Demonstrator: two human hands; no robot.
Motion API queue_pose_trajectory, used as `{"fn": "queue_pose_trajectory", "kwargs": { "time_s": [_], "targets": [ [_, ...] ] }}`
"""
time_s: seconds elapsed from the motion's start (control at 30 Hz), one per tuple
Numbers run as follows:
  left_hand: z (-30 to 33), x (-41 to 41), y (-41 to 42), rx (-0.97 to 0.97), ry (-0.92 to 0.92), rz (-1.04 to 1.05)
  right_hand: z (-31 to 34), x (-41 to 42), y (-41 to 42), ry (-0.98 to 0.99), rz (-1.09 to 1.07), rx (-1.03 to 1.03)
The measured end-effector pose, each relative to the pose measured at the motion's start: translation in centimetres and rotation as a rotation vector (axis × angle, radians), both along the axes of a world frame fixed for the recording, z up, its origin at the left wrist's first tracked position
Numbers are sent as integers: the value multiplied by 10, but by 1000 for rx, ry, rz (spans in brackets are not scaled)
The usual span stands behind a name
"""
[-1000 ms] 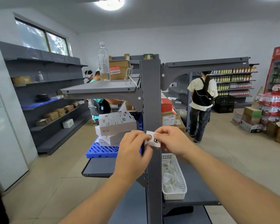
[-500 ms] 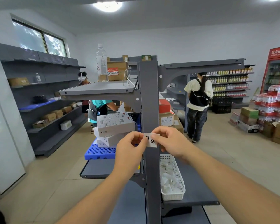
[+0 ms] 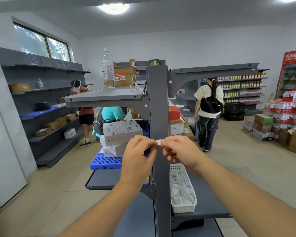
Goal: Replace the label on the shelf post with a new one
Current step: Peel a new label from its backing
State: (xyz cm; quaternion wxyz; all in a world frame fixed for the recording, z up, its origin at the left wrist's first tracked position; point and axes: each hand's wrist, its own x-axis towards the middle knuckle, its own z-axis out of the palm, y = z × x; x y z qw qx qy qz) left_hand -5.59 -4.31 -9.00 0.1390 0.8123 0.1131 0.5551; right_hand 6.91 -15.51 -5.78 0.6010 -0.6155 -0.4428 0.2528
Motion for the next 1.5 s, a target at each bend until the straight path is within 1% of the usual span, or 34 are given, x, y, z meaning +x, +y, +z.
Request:
{"fn": "queue_pose_trajectory", "kwargs": {
  "time_s": [0.07, 0.13, 0.47, 0.67, 0.8, 0.93, 1.17, 1.37, 1.5],
  "targets": [
    [0, 0, 1, 52, -16, 7, 1, -2, 1, 45, 3, 24],
    [0, 0, 2, 74, -26, 9, 1, -2, 2, 46, 9, 25],
    [-1, 1, 5, 99, -12, 26, -1, 0, 3, 41, 22, 8],
    [-2, 3, 6, 76, 4, 20, -4, 3, 6, 43, 27, 14],
    [-3, 3, 0, -33, 46, -33, -6, 6, 7, 34, 19, 33],
    [-4, 3, -5, -172, 93, -114, -6, 12, 7, -28, 10, 49],
    [4, 1, -1, -300, 165, -160, -10, 20, 4, -143, 0, 16],
    [6, 0, -2, -283, 229, -125, -10, 21, 0, -293, -47, -20],
    [6, 2, -3, -299, 261, -99, -9, 20, -2, -355, -51, -41]
  ]
}}
